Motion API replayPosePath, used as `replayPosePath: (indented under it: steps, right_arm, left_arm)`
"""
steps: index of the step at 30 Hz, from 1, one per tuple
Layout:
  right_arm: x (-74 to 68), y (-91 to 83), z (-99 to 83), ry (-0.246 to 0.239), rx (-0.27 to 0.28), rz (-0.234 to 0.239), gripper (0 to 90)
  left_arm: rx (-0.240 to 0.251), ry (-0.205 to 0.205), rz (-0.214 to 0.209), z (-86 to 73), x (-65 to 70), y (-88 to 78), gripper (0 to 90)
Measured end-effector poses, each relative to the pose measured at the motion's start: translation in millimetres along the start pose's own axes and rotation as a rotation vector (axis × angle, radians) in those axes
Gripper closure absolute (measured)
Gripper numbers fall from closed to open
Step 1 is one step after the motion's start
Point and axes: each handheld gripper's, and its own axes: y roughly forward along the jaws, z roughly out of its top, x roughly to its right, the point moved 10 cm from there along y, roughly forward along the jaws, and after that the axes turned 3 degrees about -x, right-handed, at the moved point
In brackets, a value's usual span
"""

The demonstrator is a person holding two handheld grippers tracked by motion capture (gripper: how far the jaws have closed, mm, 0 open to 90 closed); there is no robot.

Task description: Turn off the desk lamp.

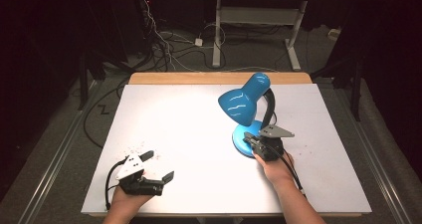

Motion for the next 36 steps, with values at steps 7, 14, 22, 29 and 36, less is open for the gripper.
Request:
replayPosePath:
  steps: [7, 14, 22, 29, 36]
  right_arm:
    - [2.7, 2.5, -2.9, 0.012, -0.023, -0.007, 90.0]
    - [2.2, 1.6, -3.8, 0.021, -0.031, -0.001, 90.0]
    - [-1.1, 3.3, -4.7, 0.011, -0.037, 0.008, 90.0]
    - [-1.0, 3.6, -4.8, 0.012, -0.039, 0.009, 90.0]
    - [0.1, 3.9, -5.0, 0.012, -0.041, 0.011, 90.0]
  left_arm:
    - [-0.004, 0.013, 0.004, 0.8, 0.2, 0.7, 0.0]
    - [-0.012, 0.005, 0.001, 0.1, -0.6, 0.5, 0.0]
    - [-0.016, 0.000, -0.005, 0.2, -0.2, 0.0, 0.0]
    - [-0.014, -0.004, -0.004, 0.4, -1.1, -1.0, 0.0]
    - [-0.013, -0.005, -0.005, 0.5, -1.0, -1.5, 0.0]
